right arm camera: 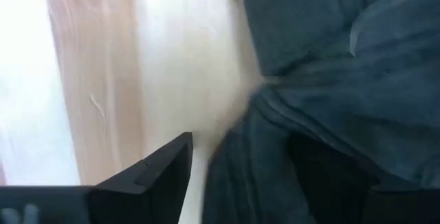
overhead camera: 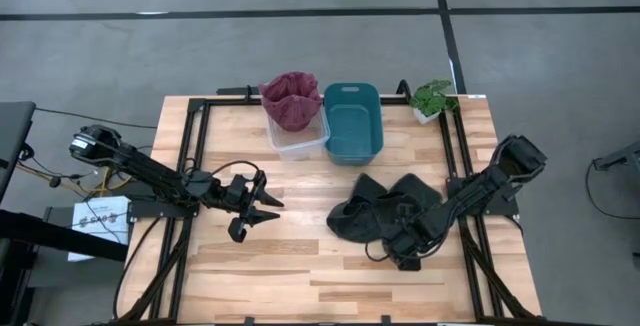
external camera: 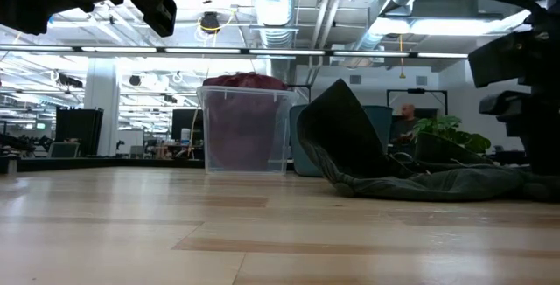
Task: Pick & Place hat
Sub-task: Put the right black cap into the blue bin
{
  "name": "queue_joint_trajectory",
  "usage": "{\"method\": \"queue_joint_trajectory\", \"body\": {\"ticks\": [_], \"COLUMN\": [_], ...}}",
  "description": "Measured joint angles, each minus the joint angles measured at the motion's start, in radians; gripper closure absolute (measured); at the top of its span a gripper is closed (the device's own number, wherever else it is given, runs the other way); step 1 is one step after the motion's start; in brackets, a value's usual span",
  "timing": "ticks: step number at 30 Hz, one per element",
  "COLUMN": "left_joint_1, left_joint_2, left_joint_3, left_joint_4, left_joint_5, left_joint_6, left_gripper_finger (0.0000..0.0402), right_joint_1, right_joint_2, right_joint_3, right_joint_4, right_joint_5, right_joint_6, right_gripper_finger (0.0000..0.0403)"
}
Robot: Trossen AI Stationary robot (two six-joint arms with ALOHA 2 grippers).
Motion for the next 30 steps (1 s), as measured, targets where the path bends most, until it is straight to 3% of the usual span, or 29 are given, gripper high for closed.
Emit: {"method": "queue_joint_trajectory", "body": {"ticks": [6, 11, 21, 30], "left_joint_1": [0.0, 0.0, 0.0, 0.0], "left_joint_2": [0.0, 0.0, 0.0, 0.0], "left_joint_3": [0.0, 0.0, 0.0, 0.0], "left_joint_4": [0.0, 0.0, -0.001, -0.001], "left_joint_5": [0.0, 0.0, 0.0, 0.0], "left_joint_6": [-0.001, -0.003, -0.003, -0.003], "left_gripper_finger": [0.0266, 0.0266, 0.0266, 0.0266], "right_joint_1": [-0.002, -0.008, -0.016, -0.015], "right_joint_2": [0.036, 0.05, -0.003, -0.069], "right_joint_3": [0.005, 0.006, -0.003, 0.007], "right_joint_4": [0.016, 0.004, -0.042, -0.184], "right_joint_5": [0.003, 0.001, 0.006, 0.052], "right_joint_6": [0.003, 0.028, 0.074, 0.17], "right_gripper_finger": [0.0177, 0.0212, 0.0388, 0.0396]}}
